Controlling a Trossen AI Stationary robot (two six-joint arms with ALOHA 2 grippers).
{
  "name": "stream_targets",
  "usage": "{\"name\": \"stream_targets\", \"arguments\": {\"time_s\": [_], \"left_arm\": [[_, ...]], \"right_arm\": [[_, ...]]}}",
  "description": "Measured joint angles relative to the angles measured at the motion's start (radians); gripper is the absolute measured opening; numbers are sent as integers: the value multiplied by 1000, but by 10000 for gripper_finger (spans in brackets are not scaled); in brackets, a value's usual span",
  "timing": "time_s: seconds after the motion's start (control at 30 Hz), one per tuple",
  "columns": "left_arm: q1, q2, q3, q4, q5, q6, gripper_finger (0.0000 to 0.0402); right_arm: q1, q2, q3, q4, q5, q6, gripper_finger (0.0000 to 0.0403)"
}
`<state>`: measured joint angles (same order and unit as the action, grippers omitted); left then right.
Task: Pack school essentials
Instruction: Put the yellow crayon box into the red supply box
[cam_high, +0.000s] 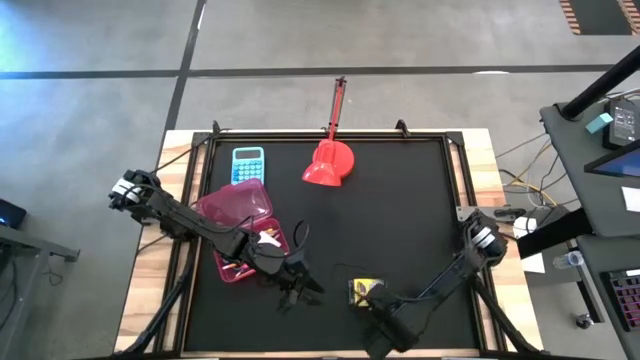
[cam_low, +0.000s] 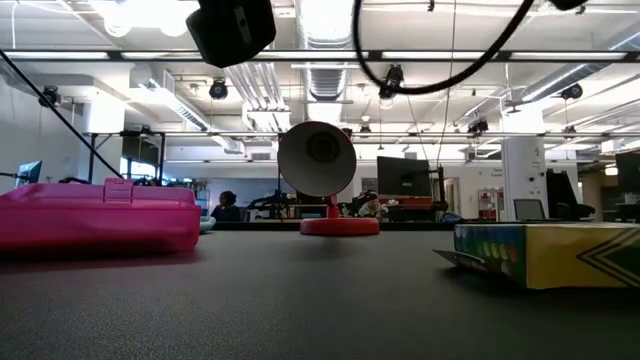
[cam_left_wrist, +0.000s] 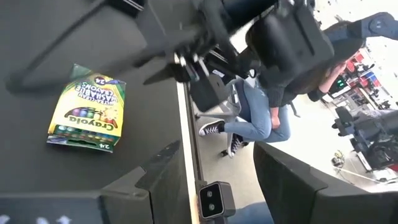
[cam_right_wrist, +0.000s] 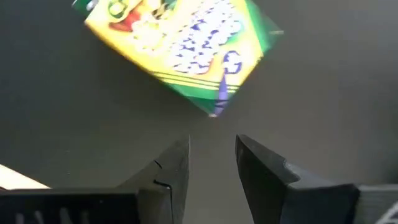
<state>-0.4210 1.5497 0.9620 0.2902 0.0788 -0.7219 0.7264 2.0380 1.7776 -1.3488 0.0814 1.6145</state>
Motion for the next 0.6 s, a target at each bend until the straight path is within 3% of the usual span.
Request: {"name": "stream_targets", "arguments": {"time_s": [0.13, 0.3, 0.6], "left_arm": [[0, 0, 0, 0, 0, -2, 180], [-1, 0, 0, 1, 8, -4, 180], [-5, -10, -1, 0, 7, -5, 180]], "right_arm": [[-15, -90, -113, 61, -2, 56, 118], [-35, -203, -339, 416, 5, 137, 118], [-38, -284, -498, 461, 50, 279, 118]]}}
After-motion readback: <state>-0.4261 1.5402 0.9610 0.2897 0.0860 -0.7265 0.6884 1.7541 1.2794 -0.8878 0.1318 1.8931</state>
